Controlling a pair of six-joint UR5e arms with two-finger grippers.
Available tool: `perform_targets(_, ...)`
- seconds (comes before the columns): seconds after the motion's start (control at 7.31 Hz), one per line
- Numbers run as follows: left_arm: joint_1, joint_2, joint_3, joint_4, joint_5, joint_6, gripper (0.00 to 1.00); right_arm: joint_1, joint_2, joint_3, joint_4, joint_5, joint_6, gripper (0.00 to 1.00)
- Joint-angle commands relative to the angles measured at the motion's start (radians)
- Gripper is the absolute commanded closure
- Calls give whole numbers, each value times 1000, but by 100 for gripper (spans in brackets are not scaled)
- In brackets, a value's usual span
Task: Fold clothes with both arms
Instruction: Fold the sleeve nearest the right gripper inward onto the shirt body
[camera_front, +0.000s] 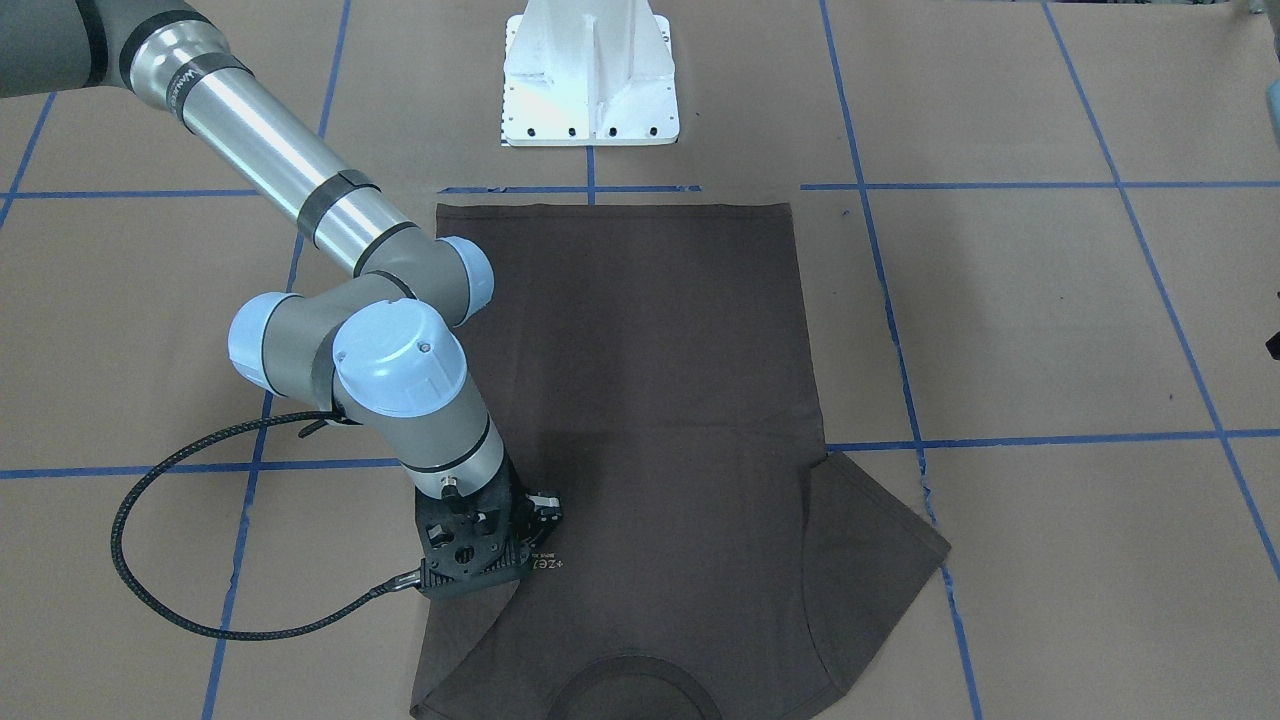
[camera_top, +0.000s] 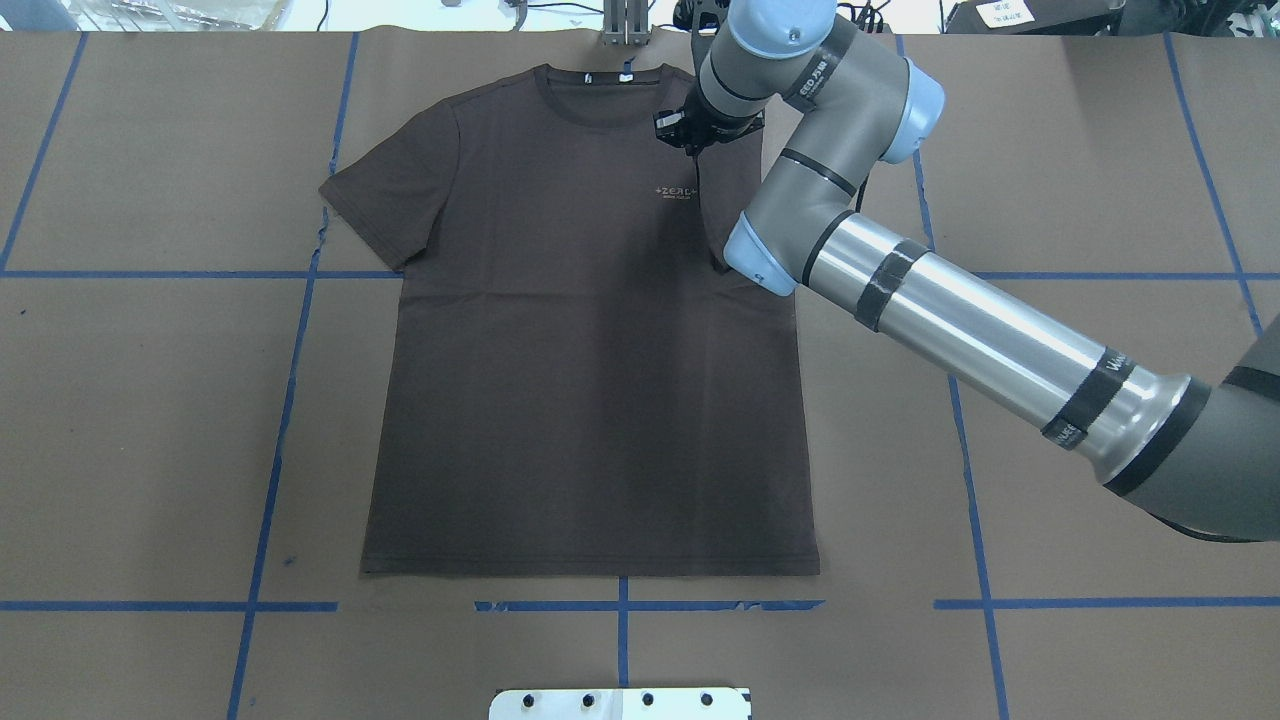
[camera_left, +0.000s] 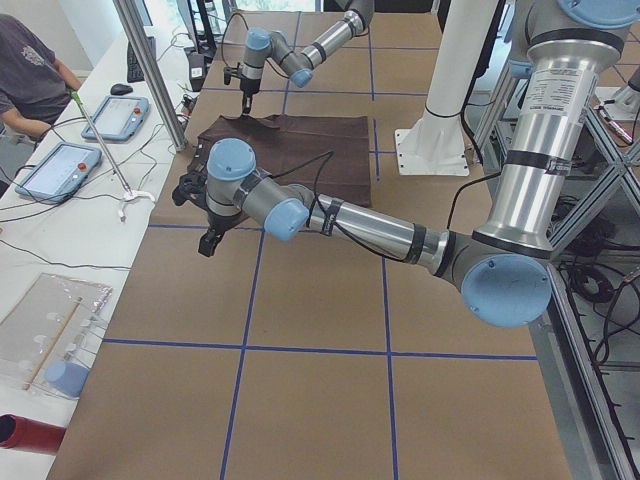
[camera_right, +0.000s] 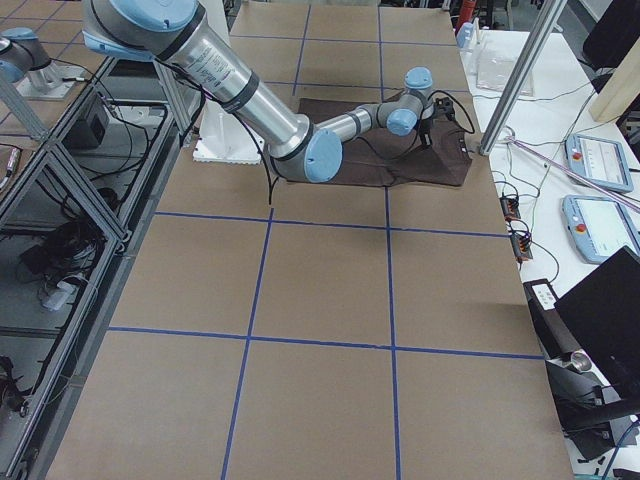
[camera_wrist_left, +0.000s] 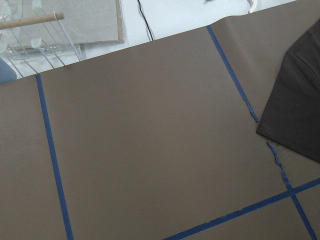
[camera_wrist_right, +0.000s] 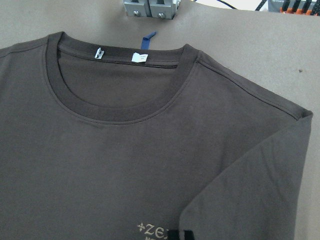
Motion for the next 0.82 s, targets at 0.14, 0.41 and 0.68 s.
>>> perform_targets(0.14, 2, -3, 1, -2, 1, -13, 0, -9, 10, -13, 5, -6, 1, 0)
perform_targets(0.41, 26, -36, 9, -2, 3, -71, 0, -6, 0, 34, -10, 11, 36, 0)
perform_targets(0.68, 140, -67, 6, -100, 85, -310, 0, 42, -130, 315, -294, 142, 24, 0)
